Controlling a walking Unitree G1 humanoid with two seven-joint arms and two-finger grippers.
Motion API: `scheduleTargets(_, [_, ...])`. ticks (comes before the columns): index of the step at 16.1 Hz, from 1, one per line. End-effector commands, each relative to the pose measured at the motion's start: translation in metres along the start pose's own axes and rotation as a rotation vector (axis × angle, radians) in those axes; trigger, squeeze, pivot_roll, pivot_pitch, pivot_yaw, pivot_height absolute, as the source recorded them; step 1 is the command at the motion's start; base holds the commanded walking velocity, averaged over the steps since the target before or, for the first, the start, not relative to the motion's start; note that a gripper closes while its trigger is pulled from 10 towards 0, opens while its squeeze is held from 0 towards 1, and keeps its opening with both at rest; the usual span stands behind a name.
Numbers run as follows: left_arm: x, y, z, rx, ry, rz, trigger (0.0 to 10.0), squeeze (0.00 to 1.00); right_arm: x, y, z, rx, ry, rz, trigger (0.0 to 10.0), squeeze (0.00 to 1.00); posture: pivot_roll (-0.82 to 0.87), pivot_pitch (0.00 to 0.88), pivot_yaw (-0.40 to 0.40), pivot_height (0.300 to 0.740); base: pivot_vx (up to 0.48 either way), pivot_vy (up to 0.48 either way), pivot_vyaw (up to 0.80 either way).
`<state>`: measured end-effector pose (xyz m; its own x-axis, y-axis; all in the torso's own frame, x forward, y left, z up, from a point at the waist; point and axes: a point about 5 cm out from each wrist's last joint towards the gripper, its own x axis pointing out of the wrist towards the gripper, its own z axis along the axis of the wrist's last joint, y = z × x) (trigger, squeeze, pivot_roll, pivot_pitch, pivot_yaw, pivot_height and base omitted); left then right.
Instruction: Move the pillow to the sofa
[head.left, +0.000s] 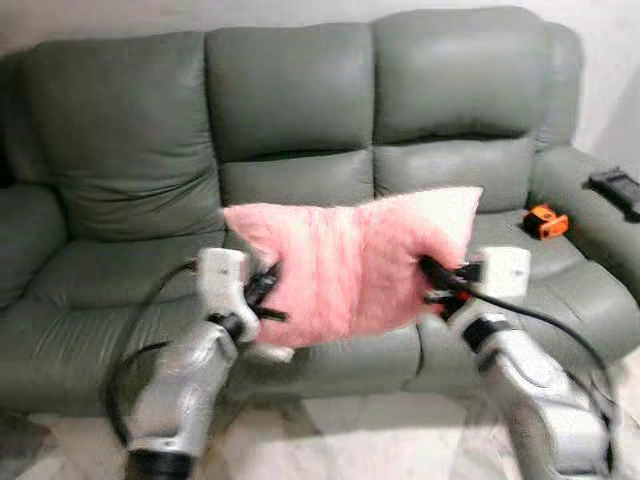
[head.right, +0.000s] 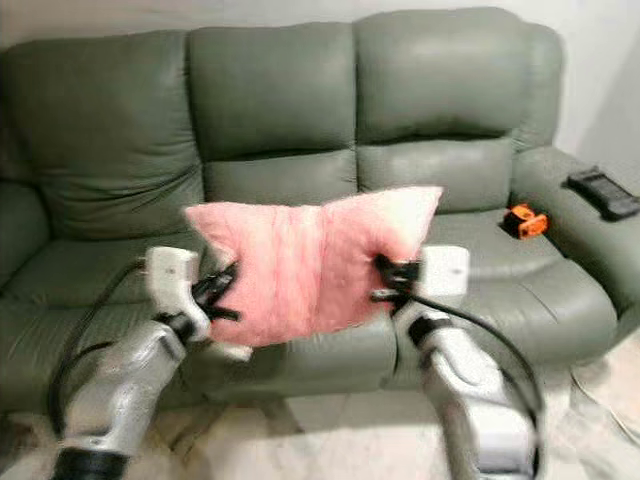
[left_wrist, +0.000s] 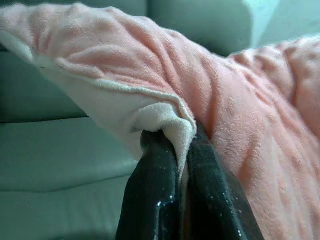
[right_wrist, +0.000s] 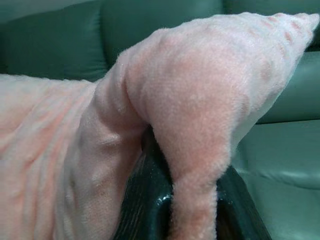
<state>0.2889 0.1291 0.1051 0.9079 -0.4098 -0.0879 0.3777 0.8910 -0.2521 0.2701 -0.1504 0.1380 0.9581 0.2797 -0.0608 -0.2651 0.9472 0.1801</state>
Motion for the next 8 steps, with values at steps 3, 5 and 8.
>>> scheduleTargets(3, [0.0054,-0.0079,0.0073,0.010,-0.029,-0.034,10.0,0.00,0.0007,0.0037,0.0058,-0.013,-0.023,0.034,10.0,0.00,-0.22,0.000,0.047,0.740,0.382,0.162,0.00])
scheduleTargets(5, [0.0063,-0.0090,0.0069,0.012,-0.027,-0.038,10.0,0.00,0.0005,0.0037,0.0061,-0.013,-0.024,0.037,10.0,0.00,-0.22,0.000,0.048,0.740,0.382,0.240,0.00])
scheduleTargets(8, [0.0064,-0.0091,0.0069,0.014,-0.026,-0.042,10.0,0.00,0.0003,0.0044,0.0056,-0.011,-0.024,0.039,10.0,0.00,-0.22,0.000,0.050,0.740,0.382,0.242,0.00])
